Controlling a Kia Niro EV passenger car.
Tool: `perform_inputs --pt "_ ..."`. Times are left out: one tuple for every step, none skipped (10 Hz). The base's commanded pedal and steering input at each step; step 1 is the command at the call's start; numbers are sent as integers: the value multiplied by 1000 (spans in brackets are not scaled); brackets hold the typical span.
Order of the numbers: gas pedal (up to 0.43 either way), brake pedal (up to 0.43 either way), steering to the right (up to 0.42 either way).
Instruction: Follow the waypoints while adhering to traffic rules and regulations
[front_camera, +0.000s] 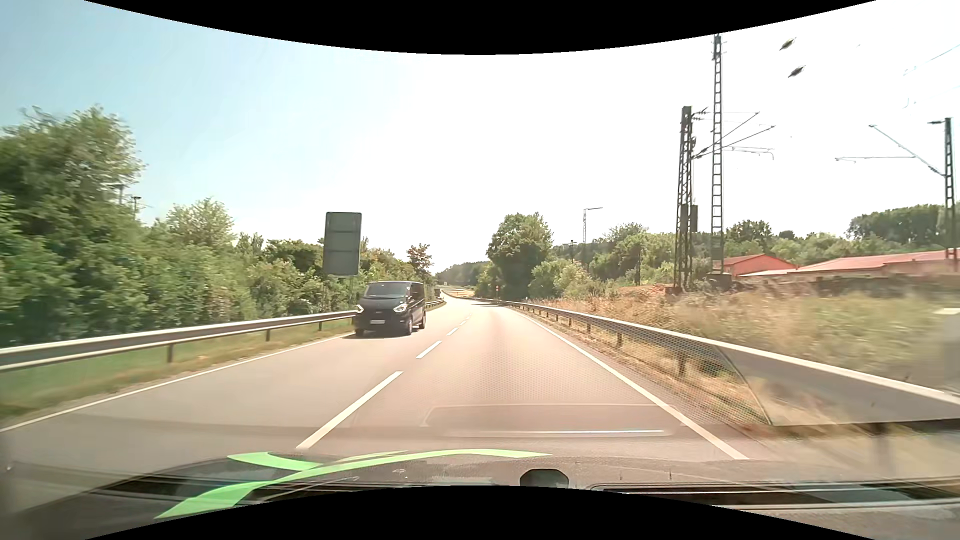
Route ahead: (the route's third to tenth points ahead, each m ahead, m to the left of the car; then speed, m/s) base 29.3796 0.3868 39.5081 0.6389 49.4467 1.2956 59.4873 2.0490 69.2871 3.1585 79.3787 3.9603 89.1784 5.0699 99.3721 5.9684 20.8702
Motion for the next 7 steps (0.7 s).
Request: perform_inputs --pt "209 0 -15" --pt "209 0 -15" --pt "209 0 -15" --pt "209 0 -15" --pt "209 0 -15" --pt "209 0 -15" --pt "209 0 -15"
